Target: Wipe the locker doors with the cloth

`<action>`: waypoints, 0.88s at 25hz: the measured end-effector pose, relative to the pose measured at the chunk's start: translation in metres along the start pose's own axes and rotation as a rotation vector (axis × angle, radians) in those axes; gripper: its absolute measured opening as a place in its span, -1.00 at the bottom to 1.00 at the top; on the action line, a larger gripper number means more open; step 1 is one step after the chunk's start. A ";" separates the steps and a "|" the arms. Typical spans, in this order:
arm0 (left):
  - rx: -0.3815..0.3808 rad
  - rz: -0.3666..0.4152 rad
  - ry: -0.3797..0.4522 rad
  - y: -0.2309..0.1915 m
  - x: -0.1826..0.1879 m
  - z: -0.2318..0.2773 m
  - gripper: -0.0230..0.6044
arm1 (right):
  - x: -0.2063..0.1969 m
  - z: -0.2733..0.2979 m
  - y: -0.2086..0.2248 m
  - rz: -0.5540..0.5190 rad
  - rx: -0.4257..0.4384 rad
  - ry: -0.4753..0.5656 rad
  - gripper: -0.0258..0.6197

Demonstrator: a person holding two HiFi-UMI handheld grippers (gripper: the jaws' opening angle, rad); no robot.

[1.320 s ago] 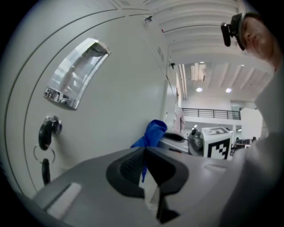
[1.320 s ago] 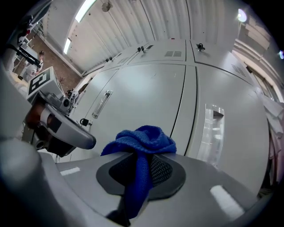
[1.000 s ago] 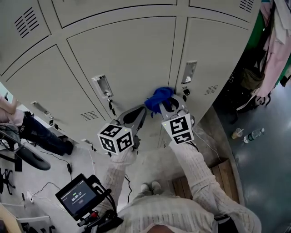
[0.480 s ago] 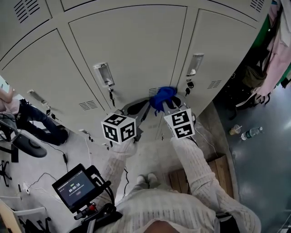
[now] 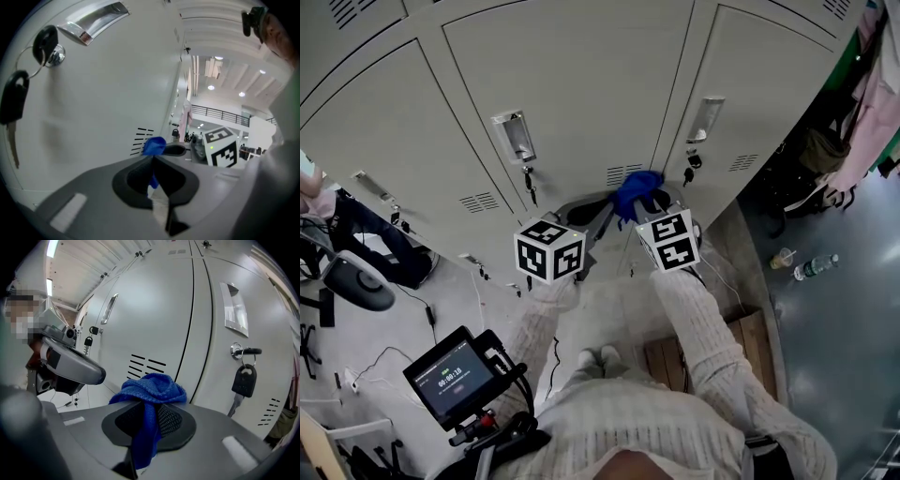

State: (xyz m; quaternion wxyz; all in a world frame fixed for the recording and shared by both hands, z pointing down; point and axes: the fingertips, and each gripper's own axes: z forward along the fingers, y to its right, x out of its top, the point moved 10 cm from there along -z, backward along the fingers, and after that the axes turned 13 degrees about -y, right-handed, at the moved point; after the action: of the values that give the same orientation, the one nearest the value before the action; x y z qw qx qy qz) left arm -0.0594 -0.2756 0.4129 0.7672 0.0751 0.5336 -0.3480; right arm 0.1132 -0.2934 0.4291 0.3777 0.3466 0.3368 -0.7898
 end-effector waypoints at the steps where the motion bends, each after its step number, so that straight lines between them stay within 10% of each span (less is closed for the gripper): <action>1: -0.002 -0.003 0.002 0.000 0.000 0.000 -0.91 | 0.000 0.000 0.000 -0.004 0.001 -0.004 -0.75; 22: -0.021 0.049 0.055 0.037 -0.017 -0.046 -0.91 | 0.003 -0.106 -0.039 0.028 0.151 0.293 -0.74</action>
State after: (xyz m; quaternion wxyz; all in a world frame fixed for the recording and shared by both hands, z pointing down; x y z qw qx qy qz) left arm -0.0750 -0.2177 0.3987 0.7613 0.0893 0.5561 -0.3213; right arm 0.1109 -0.1913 0.3805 0.3085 0.4901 0.3231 -0.7485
